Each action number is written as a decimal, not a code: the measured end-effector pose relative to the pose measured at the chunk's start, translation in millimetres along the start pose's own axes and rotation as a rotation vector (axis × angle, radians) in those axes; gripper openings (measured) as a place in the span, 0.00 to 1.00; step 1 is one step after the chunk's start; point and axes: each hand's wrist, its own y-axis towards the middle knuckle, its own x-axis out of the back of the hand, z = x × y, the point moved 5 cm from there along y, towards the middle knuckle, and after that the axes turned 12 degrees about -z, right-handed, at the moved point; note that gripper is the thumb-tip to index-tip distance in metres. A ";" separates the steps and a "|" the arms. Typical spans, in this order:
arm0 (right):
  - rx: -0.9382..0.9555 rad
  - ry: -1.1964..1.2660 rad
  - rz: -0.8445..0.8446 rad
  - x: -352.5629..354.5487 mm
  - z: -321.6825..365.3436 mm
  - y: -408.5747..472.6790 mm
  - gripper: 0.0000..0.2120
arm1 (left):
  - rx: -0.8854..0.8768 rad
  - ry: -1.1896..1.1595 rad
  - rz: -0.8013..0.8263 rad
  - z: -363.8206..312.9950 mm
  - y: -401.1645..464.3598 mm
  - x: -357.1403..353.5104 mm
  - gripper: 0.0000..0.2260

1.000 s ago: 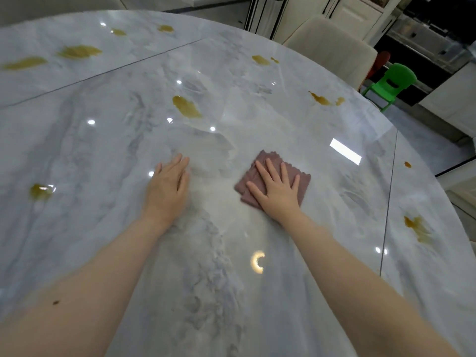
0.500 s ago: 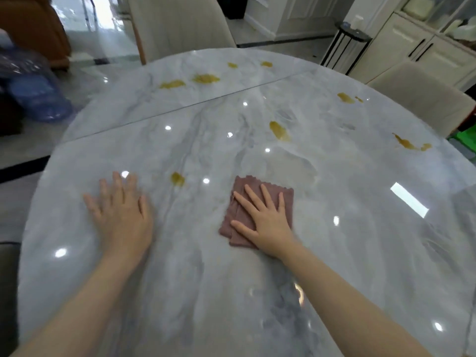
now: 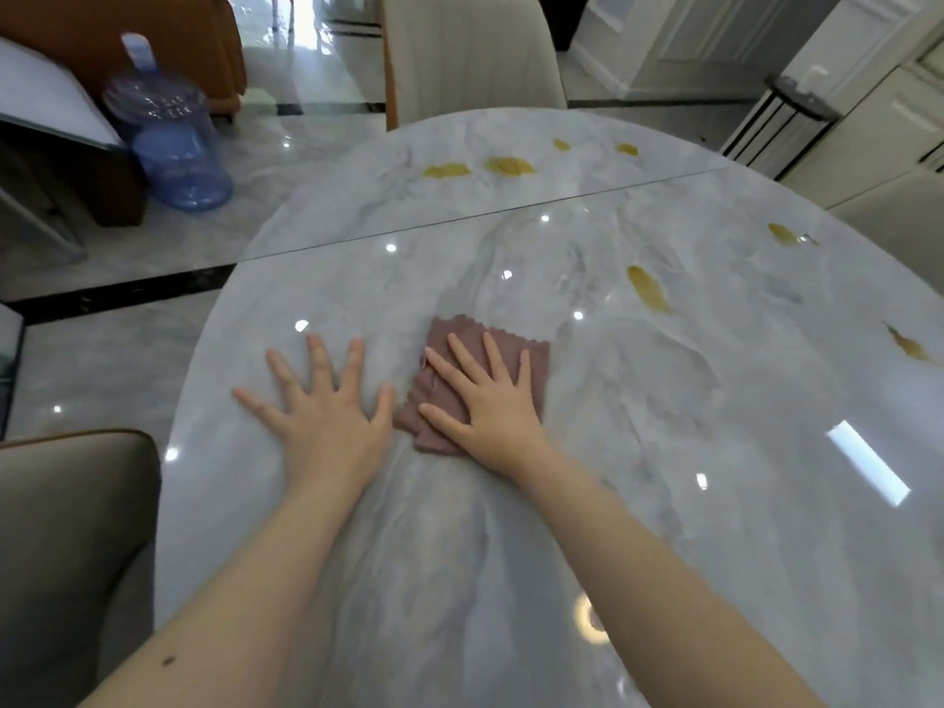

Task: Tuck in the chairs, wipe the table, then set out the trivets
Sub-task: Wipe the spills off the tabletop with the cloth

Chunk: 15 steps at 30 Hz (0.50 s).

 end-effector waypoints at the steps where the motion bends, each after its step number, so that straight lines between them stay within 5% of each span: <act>1: 0.050 -0.010 0.011 2.3 -4.7 -12.9 0.31 | 0.001 0.004 -0.003 -0.7 -0.6 0.3 0.28; 6: -0.084 -0.079 0.017 11.5 -59.6 -9.1 0.31 | 0.010 0.014 -0.006 -1.1 -1.8 0.2 0.29; 10: -0.214 -0.057 -0.016 -4.3 -40.6 54.8 0.25 | 0.007 -0.012 -0.035 -2.2 -1.1 0.0 0.26; 15: 0.138 0.001 0.028 -16.2 37.7 55.0 0.27 | 0.017 -0.050 -0.048 -0.4 0.3 1.5 0.22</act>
